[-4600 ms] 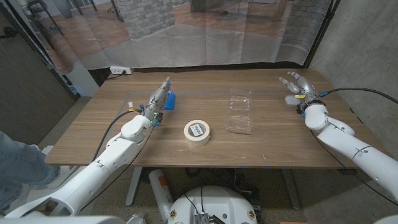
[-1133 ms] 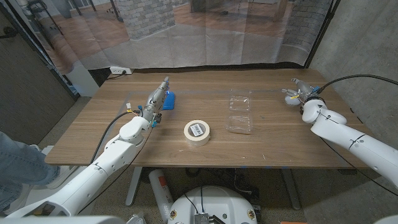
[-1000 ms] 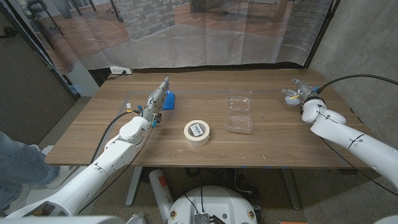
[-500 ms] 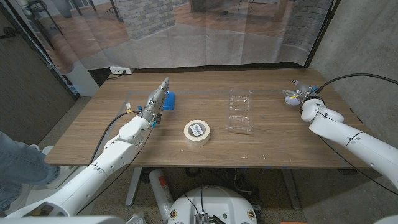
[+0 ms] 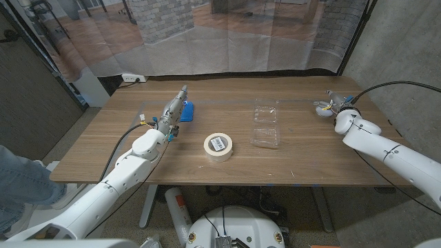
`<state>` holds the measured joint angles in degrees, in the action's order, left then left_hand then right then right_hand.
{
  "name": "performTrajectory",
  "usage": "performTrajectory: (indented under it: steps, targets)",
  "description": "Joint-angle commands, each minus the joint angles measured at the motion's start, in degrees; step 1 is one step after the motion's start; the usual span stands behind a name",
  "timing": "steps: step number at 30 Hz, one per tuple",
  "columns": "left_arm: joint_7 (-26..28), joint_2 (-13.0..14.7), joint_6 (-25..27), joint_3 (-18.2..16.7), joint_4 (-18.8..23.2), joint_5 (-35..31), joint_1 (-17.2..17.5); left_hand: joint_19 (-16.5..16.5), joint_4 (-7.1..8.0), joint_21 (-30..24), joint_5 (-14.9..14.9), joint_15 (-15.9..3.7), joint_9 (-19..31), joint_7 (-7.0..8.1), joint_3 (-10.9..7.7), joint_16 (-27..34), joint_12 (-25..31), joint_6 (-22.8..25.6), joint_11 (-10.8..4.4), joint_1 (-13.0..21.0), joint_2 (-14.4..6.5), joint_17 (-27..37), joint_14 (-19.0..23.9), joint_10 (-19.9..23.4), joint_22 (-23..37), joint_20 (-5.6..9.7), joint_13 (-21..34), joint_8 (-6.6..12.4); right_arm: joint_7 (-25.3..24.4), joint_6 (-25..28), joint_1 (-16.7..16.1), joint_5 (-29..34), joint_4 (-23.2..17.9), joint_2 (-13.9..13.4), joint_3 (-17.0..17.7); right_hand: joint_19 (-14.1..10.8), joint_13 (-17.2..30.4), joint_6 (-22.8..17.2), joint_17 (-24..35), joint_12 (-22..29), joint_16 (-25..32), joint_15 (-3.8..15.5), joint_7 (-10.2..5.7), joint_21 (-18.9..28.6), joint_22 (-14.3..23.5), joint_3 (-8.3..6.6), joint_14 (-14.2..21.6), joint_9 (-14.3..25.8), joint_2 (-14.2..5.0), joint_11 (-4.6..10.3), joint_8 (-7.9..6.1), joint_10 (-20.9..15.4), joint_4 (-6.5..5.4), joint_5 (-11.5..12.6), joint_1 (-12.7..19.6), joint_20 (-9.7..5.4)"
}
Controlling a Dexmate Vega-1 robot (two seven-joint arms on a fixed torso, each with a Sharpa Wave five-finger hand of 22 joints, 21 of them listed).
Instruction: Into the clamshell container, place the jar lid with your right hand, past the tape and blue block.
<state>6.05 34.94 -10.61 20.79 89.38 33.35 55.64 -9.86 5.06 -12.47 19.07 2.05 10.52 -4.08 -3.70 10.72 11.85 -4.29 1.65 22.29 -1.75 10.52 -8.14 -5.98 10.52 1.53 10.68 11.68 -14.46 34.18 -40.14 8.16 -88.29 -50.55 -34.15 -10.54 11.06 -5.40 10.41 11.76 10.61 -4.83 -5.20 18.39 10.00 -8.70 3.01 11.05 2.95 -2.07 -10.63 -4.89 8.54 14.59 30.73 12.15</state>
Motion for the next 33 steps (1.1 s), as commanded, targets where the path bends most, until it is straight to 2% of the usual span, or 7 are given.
performTrajectory:
  steps: [1, 11, 13, 15, 22, 27, 33]
  targets:
    - [0.1, 0.0, -0.3, -0.2, -0.1, 0.2, 0.4, -1.5, 0.19, 0.3, 0.0, 0.29, 0.3, -0.32, 0.16, 0.2, -0.2, 0.4, 0.17, 0.3, -0.2, 0.1, -0.3, -0.1, 0.2, 0.65, 0.1, -0.06, 3.9, 1.9, 3.1, 1.5, 1.2, 0.1, -3.2, -0.8, 0.2, 0.0, 0.1, 0.4, 0.4, -0.34, 0.21, -0.2, 0.2, 0.30, 0.3, 0.3, 0.52, -0.54, -0.52, -0.2, -0.22, 0.3, 0.2, 0.04]
    - [-0.1, 0.0, -1.0, -0.6, -0.4, 0.5, 1.0, -1.6, 0.18, 0.4, -0.1, 0.33, 0.3, -0.26, 0.23, 0.1, -0.2, 0.4, 0.13, 0.3, -0.2, 0.1, -0.4, -0.1, 0.2, 0.62, 0.1, -0.10, 6.3, 4.2, 4.6, 2.3, 1.0, 0.1, -4.6, -1.7, 0.2, 0.5, 0.1, 0.5, 0.5, -0.20, 0.41, -0.2, 0.2, 0.48, 0.9, 0.3, 0.78, -0.70, -0.44, -0.2, -0.33, 0.5, 0.2, 0.09]
    - [-0.2, 0.0, -1.2, -0.6, -0.5, 0.6, 1.1, -1.6, 0.18, 0.4, -0.1, 0.27, 0.3, -0.26, 0.25, 0.1, -0.2, 0.4, 0.15, 0.3, -0.2, 0.1, -0.4, -0.1, 0.2, 0.58, 0.1, -0.10, 6.7, 4.7, 4.9, 2.6, 1.0, 0.1, -5.0, -2.8, 0.2, 0.7, 0.2, 0.9, 0.9, 0.84, 0.50, -0.2, 0.2, 0.62, 2.0, 0.3, 0.93, -1.15, -0.49, -1.1, -0.45, 0.8, 0.3, 0.08]
    - [-0.2, -0.1, -1.3, -0.6, -0.7, 0.6, 1.1, -1.6, 0.18, 0.4, -0.1, 0.25, 0.3, -0.22, 0.28, 0.1, -0.2, 0.4, 0.08, 0.3, -0.2, 0.1, -0.4, -0.1, 0.2, 0.61, 0.1, -0.09, 7.4, 5.1, 5.3, 2.9, 1.0, 0.0, -5.5, -3.7, 0.3, 0.5, 0.2, 1.4, 1.2, 1.05, 0.87, -0.2, 0.2, 0.74, 3.1, 0.4, 1.07, -1.44, -0.64, -2.3, -0.54, 1.0, 0.3, 0.08]
    - [-0.5, -0.2, -1.5, -0.4, -1.0, 0.7, 1.2, -1.7, 0.19, 0.4, -0.1, 0.29, 0.3, -0.24, 0.36, 0.1, -0.2, 0.4, 0.15, 0.3, -0.2, 0.1, -0.4, -0.2, 0.2, 0.59, 0.1, -0.10, 8.8, 5.9, 6.1, 3.2, 0.8, -0.2, -6.0, -4.7, 0.3, 0.1, 0.2, 1.7, 1.3, 1.04, 0.99, -0.2, 0.2, 0.83, 4.0, 0.4, 1.18, -1.86, -0.89, -2.9, -0.58, 1.3, 0.5, 0.07]
    - [-0.3, -0.2, -1.5, -0.4, -0.8, 0.6, 1.4, -1.6, 0.19, 0.4, -0.1, 0.32, 0.3, -0.20, 0.41, 0.2, -0.2, 0.5, 0.18, 0.3, -0.3, 0.1, -0.3, -0.1, 0.2, 0.54, 0.1, -0.10, 10.2, 6.7, 6.8, 3.4, 1.0, -0.3, -6.6, -5.2, 0.3, -0.1, 0.3, 1.9, 1.4, 0.98, 1.04, -0.3, 0.2, 0.87, 4.5, 0.4, 1.21, -1.59, -0.98, -3.3, -0.62, 1.5, 0.6, 0.11]
    - [-0.4, -0.2, -1.5, -0.4, -0.8, 0.6, 1.5, -1.6, 0.19, 0.4, -0.2, 0.27, 0.3, -0.23, 0.49, 0.1, -0.2, 0.5, 0.14, 0.3, -0.3, 0.1, -0.4, -0.1, 0.2, 0.50, 0.1, -0.11, 11.9, 8.1, 8.0, 4.0, 1.1, -0.4, -7.6, -6.0, 0.4, -0.4, 0.3, 2.0, 1.5, 1.13, 1.97, -0.4, 0.2, 0.60, 5.1, 0.5, 0.70, -1.21, -1.18, -3.5, -0.67, 1.7, 1.0, 0.10]
